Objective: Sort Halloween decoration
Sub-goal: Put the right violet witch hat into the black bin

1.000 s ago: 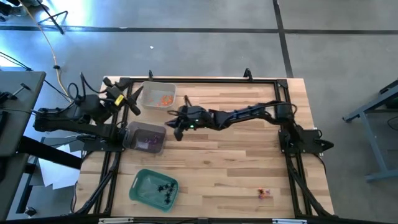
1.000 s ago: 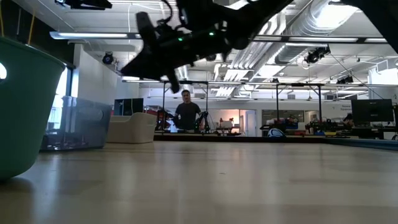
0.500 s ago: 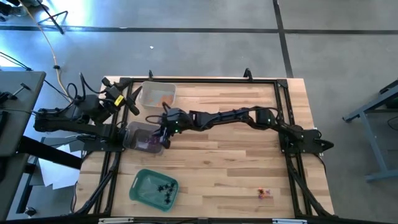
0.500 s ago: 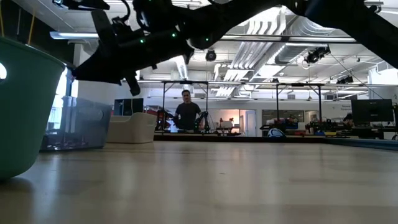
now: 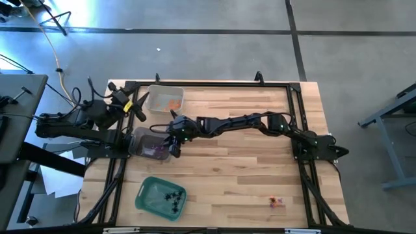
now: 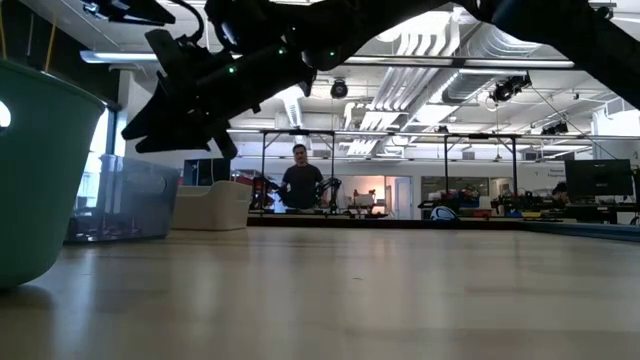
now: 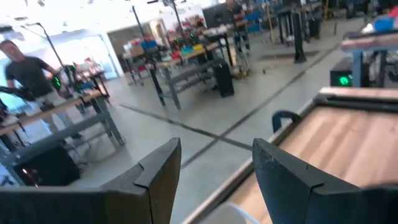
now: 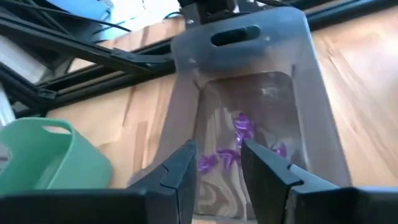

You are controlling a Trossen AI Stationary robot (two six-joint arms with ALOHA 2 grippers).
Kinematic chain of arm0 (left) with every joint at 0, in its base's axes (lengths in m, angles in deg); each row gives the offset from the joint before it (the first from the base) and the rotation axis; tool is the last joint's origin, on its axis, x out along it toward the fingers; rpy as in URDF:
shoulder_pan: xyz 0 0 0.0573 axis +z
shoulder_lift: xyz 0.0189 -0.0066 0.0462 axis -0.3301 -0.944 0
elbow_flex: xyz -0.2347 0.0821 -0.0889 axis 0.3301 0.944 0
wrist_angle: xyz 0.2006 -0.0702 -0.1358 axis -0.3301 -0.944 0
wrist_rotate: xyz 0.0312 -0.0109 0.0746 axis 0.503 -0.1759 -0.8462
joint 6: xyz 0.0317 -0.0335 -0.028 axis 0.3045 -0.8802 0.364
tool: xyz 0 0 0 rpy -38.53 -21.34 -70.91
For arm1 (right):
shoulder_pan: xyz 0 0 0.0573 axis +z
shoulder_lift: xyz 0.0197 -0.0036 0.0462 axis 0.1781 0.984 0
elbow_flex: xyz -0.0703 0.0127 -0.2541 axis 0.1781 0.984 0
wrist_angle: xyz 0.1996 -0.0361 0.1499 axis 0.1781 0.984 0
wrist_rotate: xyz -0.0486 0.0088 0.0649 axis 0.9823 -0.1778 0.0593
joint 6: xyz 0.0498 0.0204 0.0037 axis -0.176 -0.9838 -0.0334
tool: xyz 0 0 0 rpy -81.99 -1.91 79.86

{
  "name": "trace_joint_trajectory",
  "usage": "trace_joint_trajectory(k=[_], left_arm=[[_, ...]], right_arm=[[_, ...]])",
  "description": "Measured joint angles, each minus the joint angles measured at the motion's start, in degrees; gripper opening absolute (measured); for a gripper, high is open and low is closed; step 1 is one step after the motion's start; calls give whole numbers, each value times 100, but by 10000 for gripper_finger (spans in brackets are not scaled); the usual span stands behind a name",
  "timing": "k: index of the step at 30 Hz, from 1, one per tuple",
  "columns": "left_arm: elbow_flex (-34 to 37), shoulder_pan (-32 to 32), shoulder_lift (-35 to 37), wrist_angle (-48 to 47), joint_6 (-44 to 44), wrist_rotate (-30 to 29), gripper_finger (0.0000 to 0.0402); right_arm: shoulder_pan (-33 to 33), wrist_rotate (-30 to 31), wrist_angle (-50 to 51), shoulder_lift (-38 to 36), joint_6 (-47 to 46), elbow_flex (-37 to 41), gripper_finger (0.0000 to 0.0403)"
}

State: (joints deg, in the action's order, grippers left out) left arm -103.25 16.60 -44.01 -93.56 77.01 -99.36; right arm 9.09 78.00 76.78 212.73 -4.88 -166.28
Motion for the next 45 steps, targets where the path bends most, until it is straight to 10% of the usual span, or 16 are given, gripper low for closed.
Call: trace_joint_trajectory(k=[10,22,31,45], left_arm=[[0,2,0,-1099,-1062,425,186],[0,2,2,-826,-1338,586,186],[0,-2,0,-614,-1498,914,186],[0,-2,-2,-370,-1684,1030,186]], right_arm=[[39,604,1690,-405,-186,4,106],[714,3702,4318,-979,-1037,17,105],[954,3676,5421,-1024,-2139,191,105],[1731,3163,1716,-4050,-4761,5299,105]])
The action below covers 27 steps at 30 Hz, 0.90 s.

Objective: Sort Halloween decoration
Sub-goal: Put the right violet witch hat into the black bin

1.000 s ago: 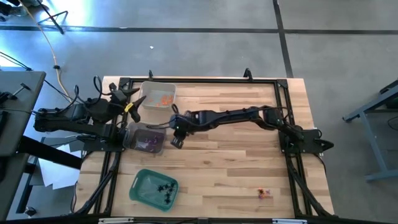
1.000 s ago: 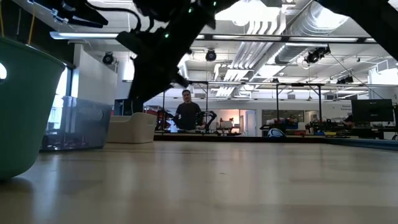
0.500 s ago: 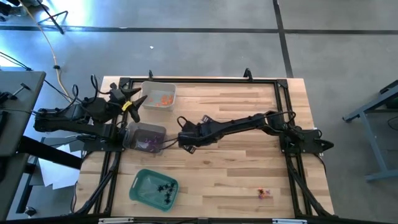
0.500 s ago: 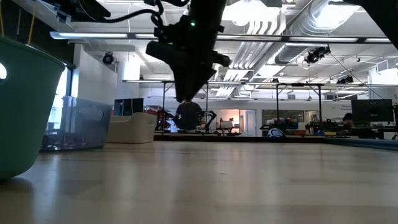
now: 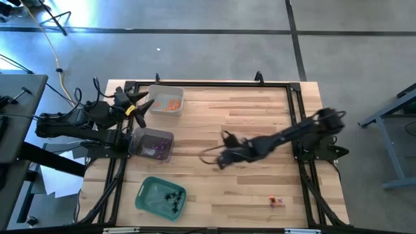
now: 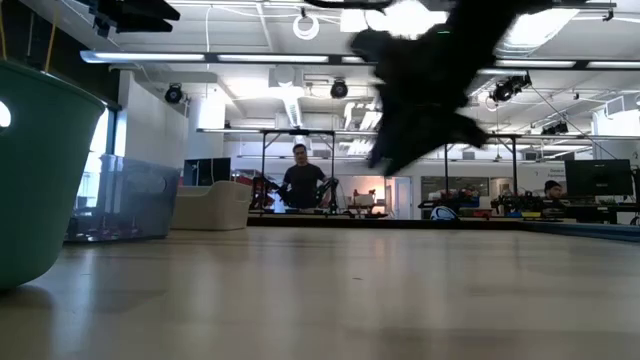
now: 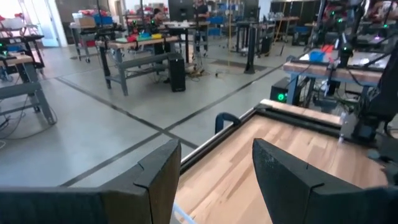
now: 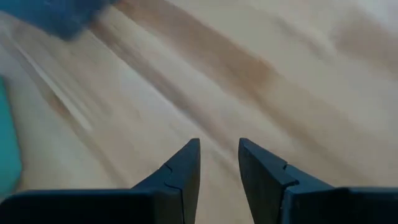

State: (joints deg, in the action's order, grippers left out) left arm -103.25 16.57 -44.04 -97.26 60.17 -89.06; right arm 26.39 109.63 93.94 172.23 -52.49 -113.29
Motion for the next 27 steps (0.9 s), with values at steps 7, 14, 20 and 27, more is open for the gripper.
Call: trace_joint_trajectory(k=[7,14,20,27], left_arm=[[0,0,0,371,264,1,186],[0,0,0,363,417,0,186],[0,-2,0,357,521,1,186],[0,-2,-24,352,523,44,186]], right_arm=[[1469,-743,379,-1191,-3093,1144,105],[2903,-1111,613,-1244,-6078,1187,105],[3638,-1992,1129,-1116,-7166,1179,105],[3739,-3438,1284,-643,-7102,1183,105]])
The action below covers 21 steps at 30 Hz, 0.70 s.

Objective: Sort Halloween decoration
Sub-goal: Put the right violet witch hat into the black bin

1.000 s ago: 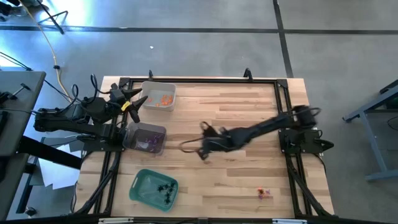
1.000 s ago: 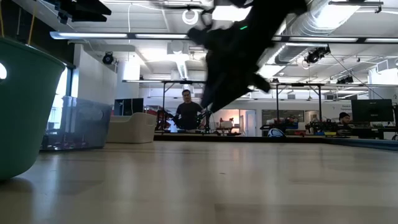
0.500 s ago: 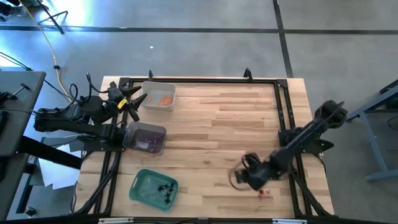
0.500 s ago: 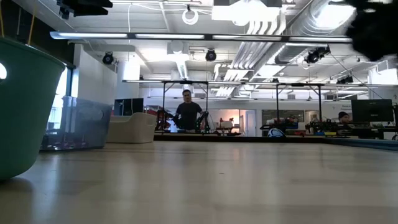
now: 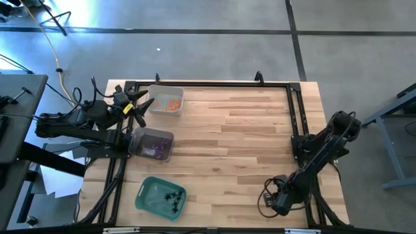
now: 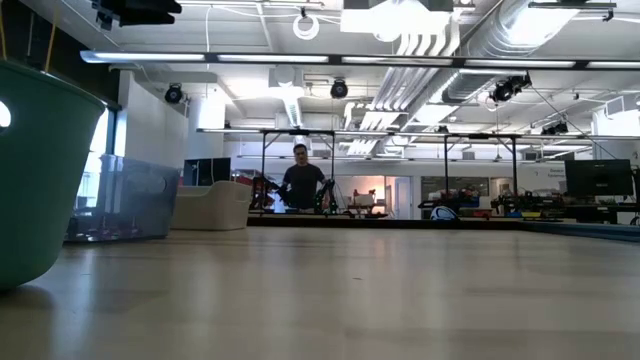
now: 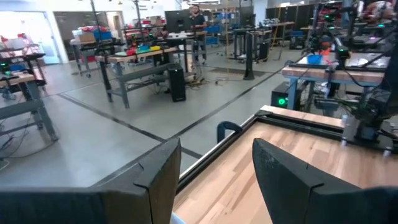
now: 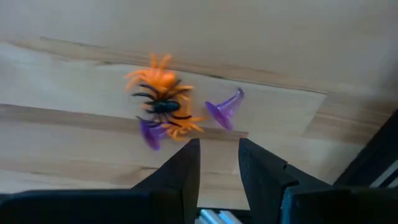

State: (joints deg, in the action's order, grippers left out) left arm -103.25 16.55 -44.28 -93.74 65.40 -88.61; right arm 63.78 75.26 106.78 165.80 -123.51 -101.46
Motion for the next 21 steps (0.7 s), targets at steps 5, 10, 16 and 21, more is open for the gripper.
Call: trace_joint_trajectory(k=[5,10,16,21], left_arm=[[0,0,-2,2,0,187,186],[0,0,0,2,0,215,186],[0,0,0,2,0,215,186],[0,0,0,2,0,215,186]], right_arm=[[30,77,-160,241,-6,-2,105],[14,134,48,334,16,-2,105],[9,421,205,334,134,1,105],[-1,423,176,334,145,4,105]])
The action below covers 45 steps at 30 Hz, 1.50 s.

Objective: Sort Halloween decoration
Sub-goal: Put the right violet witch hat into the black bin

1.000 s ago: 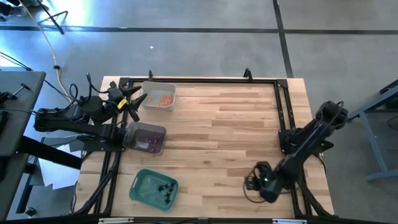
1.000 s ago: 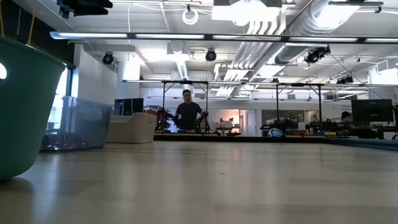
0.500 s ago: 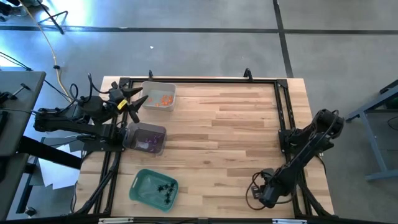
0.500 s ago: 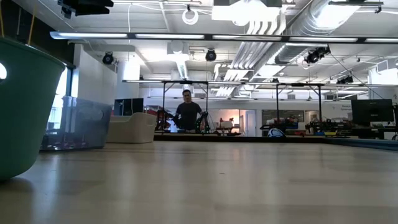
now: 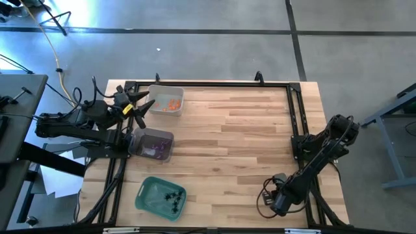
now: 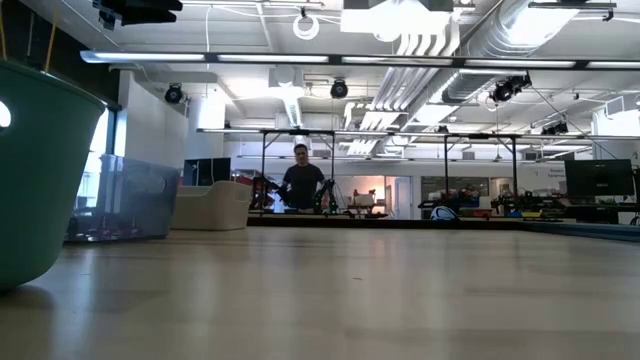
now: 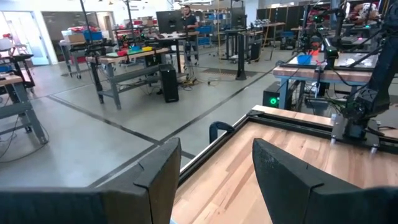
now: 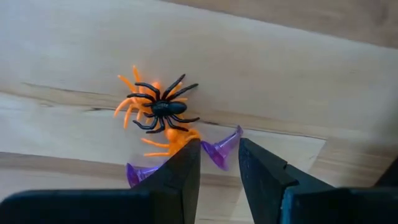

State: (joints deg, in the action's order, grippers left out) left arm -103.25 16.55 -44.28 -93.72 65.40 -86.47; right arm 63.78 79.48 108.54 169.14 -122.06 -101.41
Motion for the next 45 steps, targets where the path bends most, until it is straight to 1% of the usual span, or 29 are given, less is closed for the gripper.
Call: trace_joint_trajectory(k=[5,7,10,14,15,20,25,34,37,39,40,42,45], left_arm=[[0,0,0,-16,0,0,186],[0,0,0,-36,0,0,186],[2,0,0,-42,0,0,186],[2,0,0,-44,0,0,186],[2,0,1,-44,0,0,186],[2,0,1,-46,0,48,186],[2,0,2,-46,0,164,186],[2,0,2,-46,0,166,186],[2,0,2,-46,0,166,186],[2,0,2,-46,0,166,186],[2,0,2,-46,0,167,186],[2,0,2,-46,0,168,186],[2,0,2,-46,0,166,186]], right_arm=[[-4,-3,-31,16,-20,2,104],[-26,-51,-44,70,-20,-5,94],[-48,-194,-68,184,-15,-20,66],[-36,-283,-126,238,-15,-20,15],[-33,-297,-126,238,-12,-18,9],[-45,-510,-135,243,2,-13,4],[-37,-418,-18,62,-2,12,2],[-37,435,548,-558,5,21,0],[-37,605,678,-681,27,17,0],[-40,887,675,-758,83,17,0],[-42,1126,666,-794,131,15,0],[-60,1787,612,-850,285,15,0],[-153,3062,515,-925,531,9,0]])
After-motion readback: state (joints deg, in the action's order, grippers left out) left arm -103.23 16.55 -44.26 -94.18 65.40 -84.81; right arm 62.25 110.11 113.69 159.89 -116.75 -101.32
